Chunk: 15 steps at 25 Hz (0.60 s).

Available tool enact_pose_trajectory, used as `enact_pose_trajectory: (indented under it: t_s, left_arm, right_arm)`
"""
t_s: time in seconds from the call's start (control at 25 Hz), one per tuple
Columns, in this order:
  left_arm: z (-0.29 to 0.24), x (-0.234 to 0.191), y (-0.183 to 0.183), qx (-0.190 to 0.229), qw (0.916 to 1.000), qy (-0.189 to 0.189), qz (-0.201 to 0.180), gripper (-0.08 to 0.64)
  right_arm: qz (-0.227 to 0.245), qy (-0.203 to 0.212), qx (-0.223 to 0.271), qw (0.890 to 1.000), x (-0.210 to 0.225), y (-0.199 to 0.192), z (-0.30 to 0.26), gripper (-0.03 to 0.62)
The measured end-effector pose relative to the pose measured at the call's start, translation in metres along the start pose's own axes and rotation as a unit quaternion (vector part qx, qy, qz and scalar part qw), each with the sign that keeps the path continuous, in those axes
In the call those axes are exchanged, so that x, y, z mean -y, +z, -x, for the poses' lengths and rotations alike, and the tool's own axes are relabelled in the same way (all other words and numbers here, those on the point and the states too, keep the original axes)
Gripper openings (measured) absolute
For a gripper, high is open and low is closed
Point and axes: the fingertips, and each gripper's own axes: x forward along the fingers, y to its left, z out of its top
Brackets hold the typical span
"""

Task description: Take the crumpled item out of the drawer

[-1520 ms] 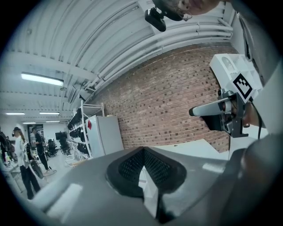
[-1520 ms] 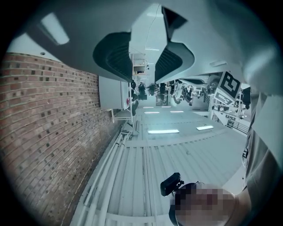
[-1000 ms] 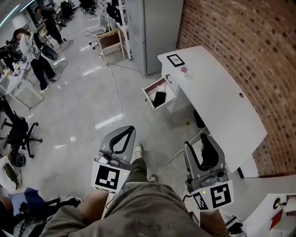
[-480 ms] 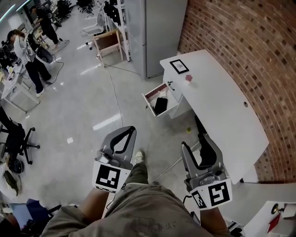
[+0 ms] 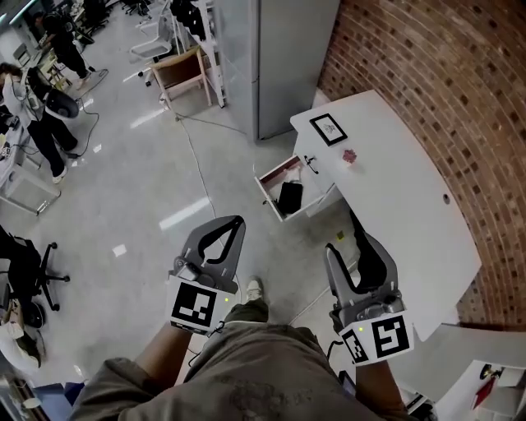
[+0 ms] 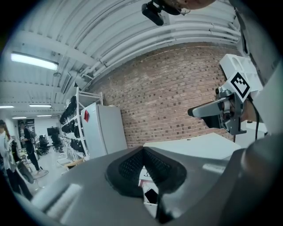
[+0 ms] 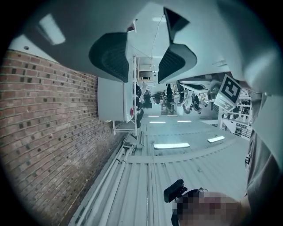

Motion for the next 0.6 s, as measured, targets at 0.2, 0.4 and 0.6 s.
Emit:
enact_pose_trajectory:
  t_s: [0.2, 0.4, 0.6]
  left_arm:
    - [-0.021, -0.041, -0.007, 0.004, 0.9998, -0.021, 0.004, 0.000]
    - [-0.037, -0.070, -0.013, 0.007, 0.9998, -0.017, 0.011, 0.000]
    - [-0.053, -0.083, -0.029, -0.006, 0.9997, -0.015, 0.020, 0.000]
  right_arm:
    - [0.000, -0.017, -0.008, 1.000, -0.002, 0.004, -0.046, 0.236]
    - [0.003, -0.017, -0.025, 1.000, 0.001, -0.001, -0.074, 0.236]
    - [0.005, -0.011, -0.039, 0.999, 0.007, -0.011, -0.099, 0.236]
